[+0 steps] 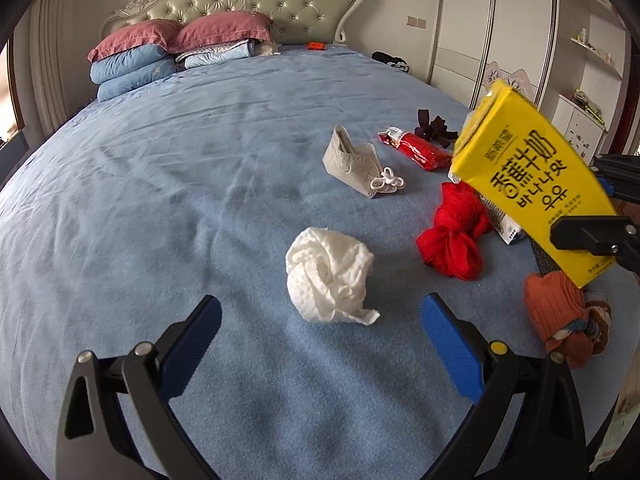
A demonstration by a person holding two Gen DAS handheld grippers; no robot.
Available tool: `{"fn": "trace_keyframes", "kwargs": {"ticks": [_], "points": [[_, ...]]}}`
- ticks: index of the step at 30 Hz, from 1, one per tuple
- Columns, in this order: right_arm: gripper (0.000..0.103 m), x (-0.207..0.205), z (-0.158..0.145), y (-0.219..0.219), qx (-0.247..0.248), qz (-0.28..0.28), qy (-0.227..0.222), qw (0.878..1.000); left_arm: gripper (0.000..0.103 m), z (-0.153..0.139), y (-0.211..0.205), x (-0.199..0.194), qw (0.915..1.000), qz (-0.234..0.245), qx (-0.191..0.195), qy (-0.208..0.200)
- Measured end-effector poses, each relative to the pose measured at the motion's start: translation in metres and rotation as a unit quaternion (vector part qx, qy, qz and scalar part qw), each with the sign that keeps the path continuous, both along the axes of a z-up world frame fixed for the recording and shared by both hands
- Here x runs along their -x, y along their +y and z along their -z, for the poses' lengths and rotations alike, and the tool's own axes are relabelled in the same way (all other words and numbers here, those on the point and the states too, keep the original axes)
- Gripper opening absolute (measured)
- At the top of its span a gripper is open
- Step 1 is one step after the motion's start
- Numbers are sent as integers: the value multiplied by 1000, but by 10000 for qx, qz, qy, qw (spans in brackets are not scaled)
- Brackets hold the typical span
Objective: Collect trash
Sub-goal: 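Grasp the yellow juice carton with the right gripper and lift it, then grasp the white tissue with the left gripper while the right holds the carton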
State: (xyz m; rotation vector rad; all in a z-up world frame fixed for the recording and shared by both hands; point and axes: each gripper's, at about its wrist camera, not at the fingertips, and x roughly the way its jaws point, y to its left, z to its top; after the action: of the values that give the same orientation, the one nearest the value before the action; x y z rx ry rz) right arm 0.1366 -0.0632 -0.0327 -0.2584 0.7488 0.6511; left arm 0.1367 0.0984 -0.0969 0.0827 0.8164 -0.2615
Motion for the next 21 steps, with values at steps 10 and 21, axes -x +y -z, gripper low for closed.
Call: {"fn": "trace_keyframes", "kwargs": {"ticks": [10,21], "points": [[38,1,8,-11,-144,61,106,9998,55,22,-25,-35,9976,100,-507,454],[38,7,8,-33,-329,278,-111,9990,23,-8,-49,-4,9976,467,-475,-177]]}}
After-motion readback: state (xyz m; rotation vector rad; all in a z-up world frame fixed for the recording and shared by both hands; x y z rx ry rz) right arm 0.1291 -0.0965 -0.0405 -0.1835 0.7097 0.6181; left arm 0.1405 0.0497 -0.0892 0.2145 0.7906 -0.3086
